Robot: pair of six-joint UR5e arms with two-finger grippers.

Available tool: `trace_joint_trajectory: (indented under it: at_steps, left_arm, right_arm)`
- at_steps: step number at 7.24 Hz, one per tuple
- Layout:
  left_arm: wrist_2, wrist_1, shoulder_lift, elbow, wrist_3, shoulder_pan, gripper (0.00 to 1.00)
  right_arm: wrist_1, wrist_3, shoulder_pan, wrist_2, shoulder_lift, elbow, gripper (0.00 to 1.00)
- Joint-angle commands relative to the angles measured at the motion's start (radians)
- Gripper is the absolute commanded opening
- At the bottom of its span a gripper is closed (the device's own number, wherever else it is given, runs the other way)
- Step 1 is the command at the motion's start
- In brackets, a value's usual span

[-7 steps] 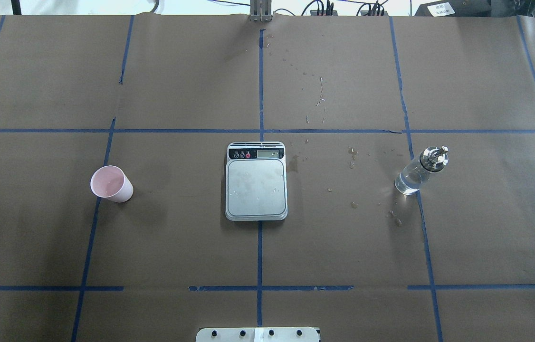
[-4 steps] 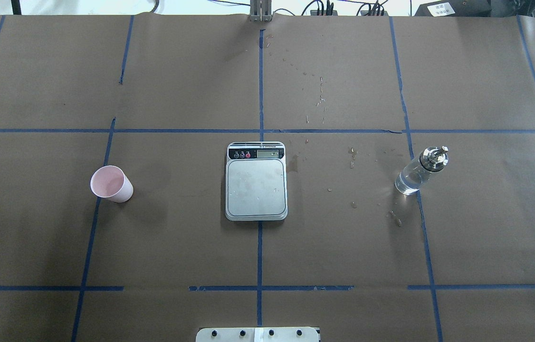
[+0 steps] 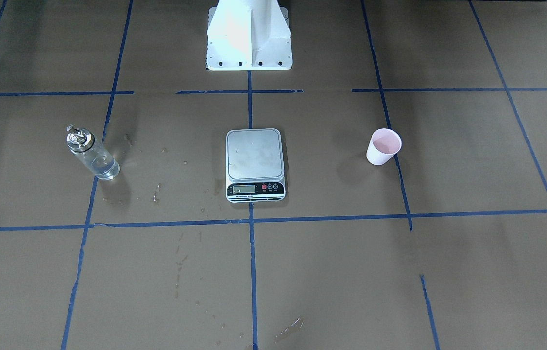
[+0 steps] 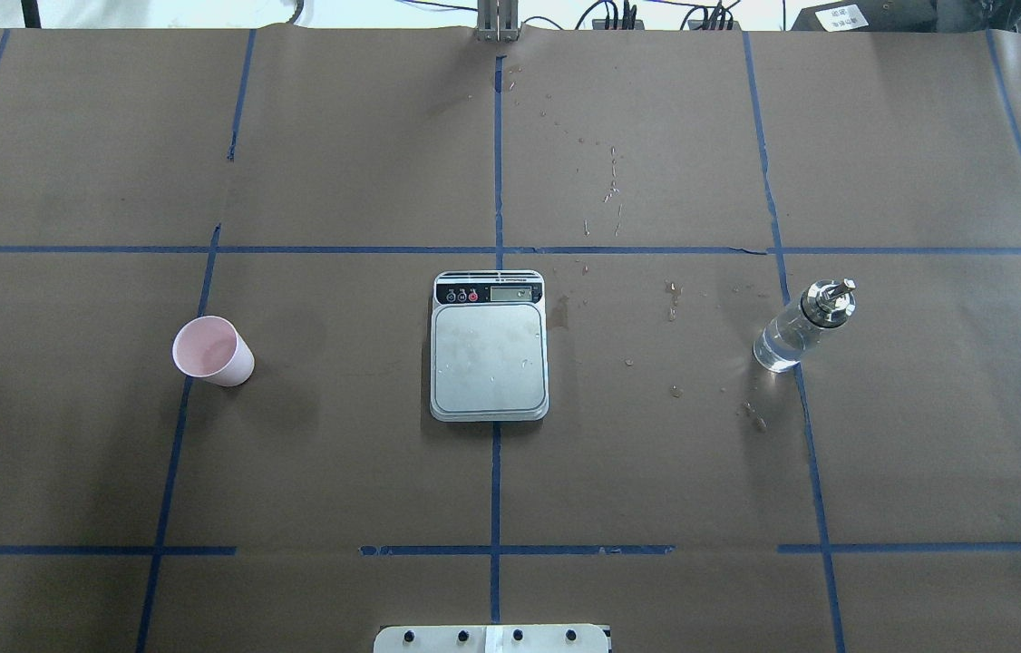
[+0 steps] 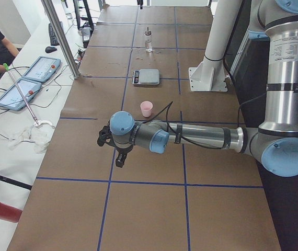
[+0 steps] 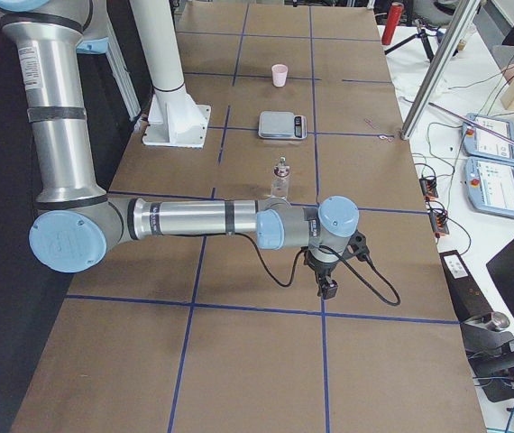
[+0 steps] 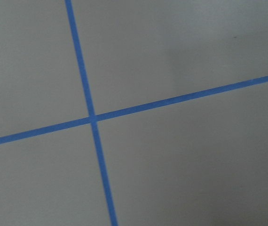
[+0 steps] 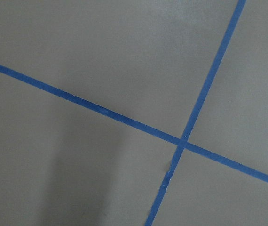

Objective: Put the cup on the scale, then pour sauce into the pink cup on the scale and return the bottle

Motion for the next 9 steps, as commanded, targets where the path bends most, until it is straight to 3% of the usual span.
trace_joint_trajectory:
  at_steps: [1, 3, 4, 5, 7, 9]
  left_arm:
    - [0.048, -0.067, 0.004, -0.161, -0.373, 0.190, 1.00]
    - [0.077, -0.069, 0.001, -0.248, -0.564, 0.350, 1.00]
    - [0.077, -0.069, -0.015, -0.271, -0.680, 0.431, 0.99]
    - [0.091, -0.069, -0.054, -0.262, -0.783, 0.504, 0.96]
    - [0.207, -0.068, -0.079, -0.242, -0.828, 0.575, 0.96]
    - [0.222, -0.068, -0.140, -0.172, -0.839, 0.590, 0.96]
  right_arm:
    - [0.032, -0.001, 0.000, 0.002, -0.033, 0.025, 1.00]
    - [0.032, 0.002, 0.000, 0.003, -0.038, 0.043, 1.00]
    - [0.032, 0.026, 0.000, 0.044, -0.050, 0.051, 1.00]
    - [0.032, 0.044, 0.000, 0.071, -0.054, 0.056, 1.00]
    - [0.034, 0.048, -0.002, 0.075, -0.064, 0.060, 1.00]
    - [0.035, 0.049, -0.002, 0.082, -0.064, 0.062, 1.00]
